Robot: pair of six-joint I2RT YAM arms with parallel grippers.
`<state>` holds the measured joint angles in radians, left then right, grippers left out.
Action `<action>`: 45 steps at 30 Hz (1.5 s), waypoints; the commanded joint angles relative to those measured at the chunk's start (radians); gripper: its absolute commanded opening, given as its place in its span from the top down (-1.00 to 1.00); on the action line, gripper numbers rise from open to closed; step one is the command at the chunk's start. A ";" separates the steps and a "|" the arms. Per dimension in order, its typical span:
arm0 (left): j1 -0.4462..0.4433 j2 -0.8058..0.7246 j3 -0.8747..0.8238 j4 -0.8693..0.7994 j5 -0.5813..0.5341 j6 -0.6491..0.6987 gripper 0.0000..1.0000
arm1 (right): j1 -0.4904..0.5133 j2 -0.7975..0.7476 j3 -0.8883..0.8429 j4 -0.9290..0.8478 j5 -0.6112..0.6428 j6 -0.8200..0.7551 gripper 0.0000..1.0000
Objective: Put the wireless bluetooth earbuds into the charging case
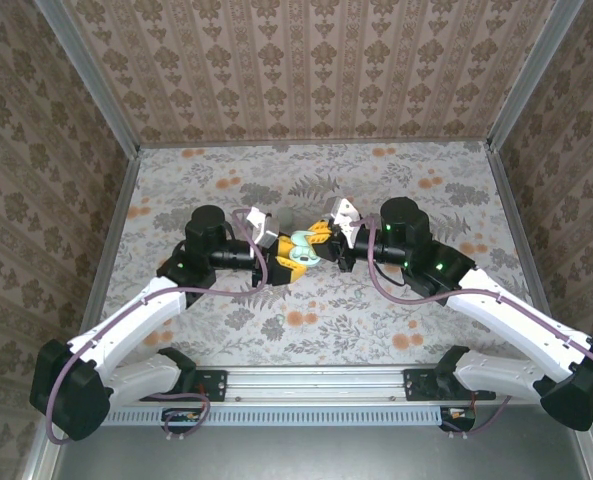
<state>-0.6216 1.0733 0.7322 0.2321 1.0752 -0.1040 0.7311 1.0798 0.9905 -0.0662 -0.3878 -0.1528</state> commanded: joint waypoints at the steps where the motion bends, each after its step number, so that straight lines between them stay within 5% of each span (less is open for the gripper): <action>1: -0.003 -0.023 -0.011 0.029 -0.004 0.007 0.26 | 0.005 -0.016 -0.007 0.029 0.001 0.016 0.73; 10: 0.008 -0.050 -0.031 0.064 -0.027 -0.014 -0.12 | 0.005 -0.016 -0.011 0.019 -0.005 0.012 0.73; 15: 0.008 -0.043 -0.032 0.077 -0.016 -0.026 -0.11 | 0.005 -0.011 -0.008 0.022 -0.010 0.015 0.74; 28: 0.011 -0.029 -0.016 0.056 0.002 -0.015 0.66 | 0.005 -0.006 -0.003 0.022 0.000 0.034 0.67; 45: 0.069 -0.044 0.005 -0.041 -0.004 -0.013 0.91 | 0.004 -0.012 0.030 -0.008 0.018 0.084 -0.11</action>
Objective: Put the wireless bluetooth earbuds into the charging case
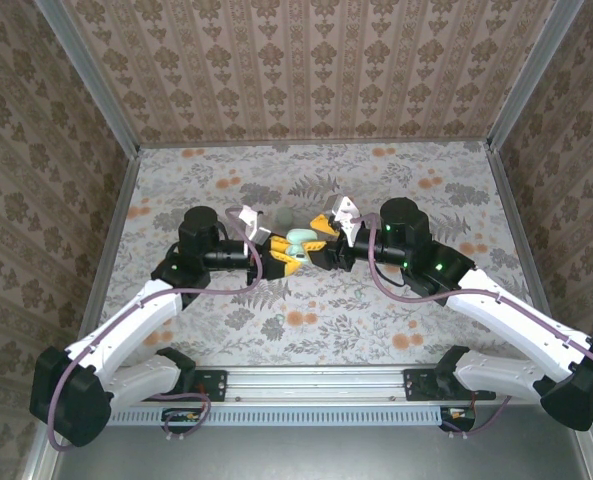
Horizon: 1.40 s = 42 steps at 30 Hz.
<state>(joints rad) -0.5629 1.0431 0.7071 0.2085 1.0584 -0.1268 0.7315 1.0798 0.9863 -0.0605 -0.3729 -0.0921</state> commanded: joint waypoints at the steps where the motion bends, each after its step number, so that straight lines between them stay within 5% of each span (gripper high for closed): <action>1: 0.014 -0.014 0.030 -0.022 0.009 0.009 0.91 | 0.005 -0.014 0.039 -0.019 0.000 0.029 -0.12; 9: 0.060 -0.018 0.052 -0.162 -0.050 0.046 0.93 | 0.004 -0.031 0.088 -0.099 0.077 0.163 -0.16; 16: 0.198 -0.041 0.026 -0.274 -0.086 0.072 0.95 | 0.004 -0.075 0.039 -0.282 0.317 0.512 -0.17; 23: 0.281 -0.067 -0.005 -0.305 -0.160 0.076 0.96 | 0.043 -0.056 -0.132 -0.312 0.345 0.779 -0.06; 29: 0.311 -0.085 0.023 -0.386 -0.256 0.086 0.97 | 0.177 0.111 -0.127 -0.326 0.376 0.842 0.00; 34: 0.349 -0.122 0.026 -0.429 -0.350 0.064 1.00 | 0.329 0.341 -0.090 -0.160 0.343 0.864 0.41; 42: 0.417 -0.145 0.022 -0.447 -0.365 0.019 1.00 | 0.404 0.680 0.168 -0.256 0.218 0.712 0.60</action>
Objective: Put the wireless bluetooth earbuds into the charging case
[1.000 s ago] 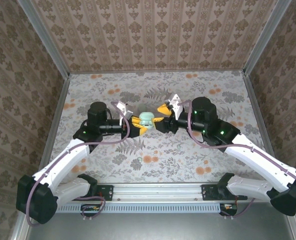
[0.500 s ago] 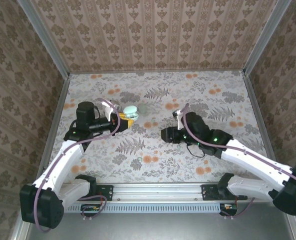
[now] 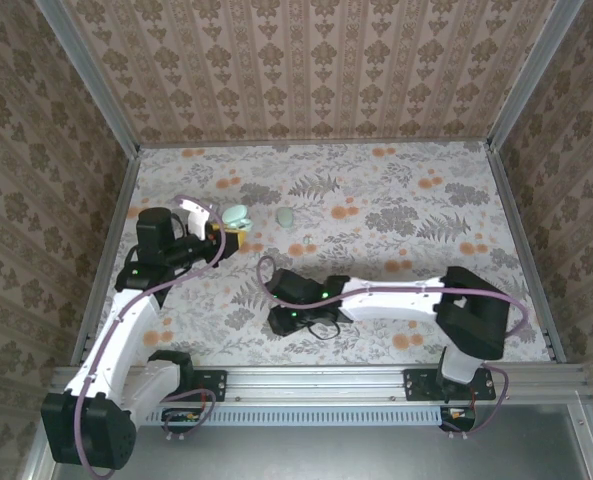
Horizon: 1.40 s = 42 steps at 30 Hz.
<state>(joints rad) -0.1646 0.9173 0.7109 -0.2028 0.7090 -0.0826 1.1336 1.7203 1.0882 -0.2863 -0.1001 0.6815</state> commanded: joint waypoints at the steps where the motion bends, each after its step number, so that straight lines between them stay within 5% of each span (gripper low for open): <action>1: 0.026 -0.019 0.020 -0.042 -0.018 -0.026 1.00 | 0.002 0.065 0.082 -0.031 -0.070 -0.068 0.61; 14: 0.060 -0.003 0.007 -0.021 -0.011 -0.051 1.00 | 0.008 0.238 0.159 -0.110 -0.131 -0.125 0.69; 42: 0.073 -0.024 -0.024 -0.041 -0.007 -0.045 1.00 | -0.115 0.081 0.117 -0.229 0.028 -0.079 0.74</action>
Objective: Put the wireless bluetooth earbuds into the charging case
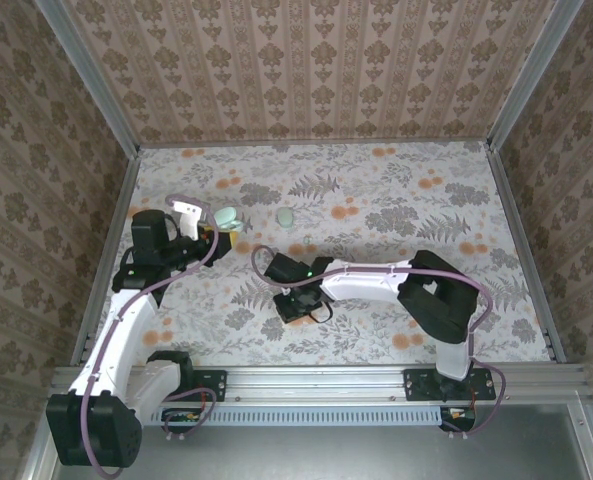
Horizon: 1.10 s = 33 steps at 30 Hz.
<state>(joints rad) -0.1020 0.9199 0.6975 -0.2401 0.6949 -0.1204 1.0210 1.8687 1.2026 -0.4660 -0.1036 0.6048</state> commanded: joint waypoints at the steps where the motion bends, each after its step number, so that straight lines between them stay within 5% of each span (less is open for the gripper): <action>1: 0.012 -0.032 -0.016 -0.001 0.005 -0.010 1.00 | -0.002 -0.080 0.000 -0.049 0.034 0.001 0.74; 12: 0.012 -0.046 -0.016 0.024 0.032 -0.088 1.00 | -0.062 -0.099 0.036 -0.097 0.006 -0.002 0.48; 22: 0.012 -0.050 -0.005 0.012 0.006 -0.066 1.00 | 0.042 -0.044 0.110 -0.178 0.158 0.126 0.26; 33: 0.012 -0.053 -0.019 -0.010 -0.014 -0.029 1.00 | 0.105 0.091 0.150 -0.074 0.075 0.147 0.80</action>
<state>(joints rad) -0.0963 0.8795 0.6613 -0.2417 0.6861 -0.1783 1.1374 1.9221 1.3281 -0.5461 -0.0093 0.7380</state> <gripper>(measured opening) 0.274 0.104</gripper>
